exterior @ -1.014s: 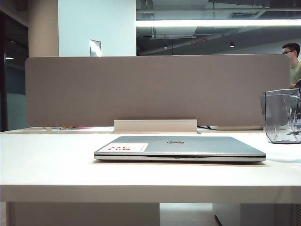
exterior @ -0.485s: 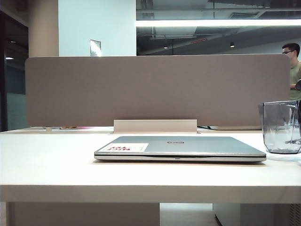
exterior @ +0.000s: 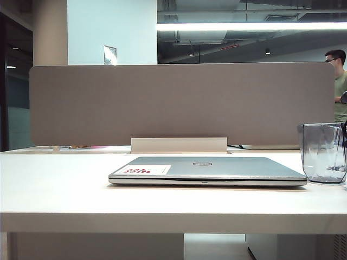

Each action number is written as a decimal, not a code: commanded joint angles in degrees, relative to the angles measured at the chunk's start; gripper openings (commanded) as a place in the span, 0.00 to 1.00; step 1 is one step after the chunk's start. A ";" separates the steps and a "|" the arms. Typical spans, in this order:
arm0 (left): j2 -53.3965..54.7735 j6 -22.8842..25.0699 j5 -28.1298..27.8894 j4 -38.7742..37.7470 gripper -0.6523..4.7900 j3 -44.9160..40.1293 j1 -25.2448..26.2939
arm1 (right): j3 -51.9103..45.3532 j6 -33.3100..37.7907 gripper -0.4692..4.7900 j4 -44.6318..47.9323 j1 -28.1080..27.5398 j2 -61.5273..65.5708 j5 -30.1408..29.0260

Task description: Pick up the water cup and place it on the right side of the laptop.

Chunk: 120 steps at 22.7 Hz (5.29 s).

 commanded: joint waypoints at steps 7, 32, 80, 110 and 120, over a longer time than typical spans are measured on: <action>0.07 -0.20 0.22 0.70 0.11 0.17 0.09 | 0.09 -0.13 0.11 1.01 0.00 1.01 -0.11; 0.07 -0.20 0.20 0.68 0.11 0.17 0.09 | -3.15 1.42 0.29 1.55 0.24 -1.97 -0.28; 0.07 -0.22 1.53 0.72 0.11 0.17 0.09 | -10.97 5.86 0.07 -10.29 4.55 -15.37 9.31; 0.07 -0.20 1.53 -1.07 0.11 0.17 0.09 | -15.67 7.63 0.07 -19.71 4.52 -34.95 11.26; 0.07 -0.20 1.55 -1.11 0.11 0.17 0.09 | -26.18 14.80 0.07 -19.30 4.59 -52.59 9.53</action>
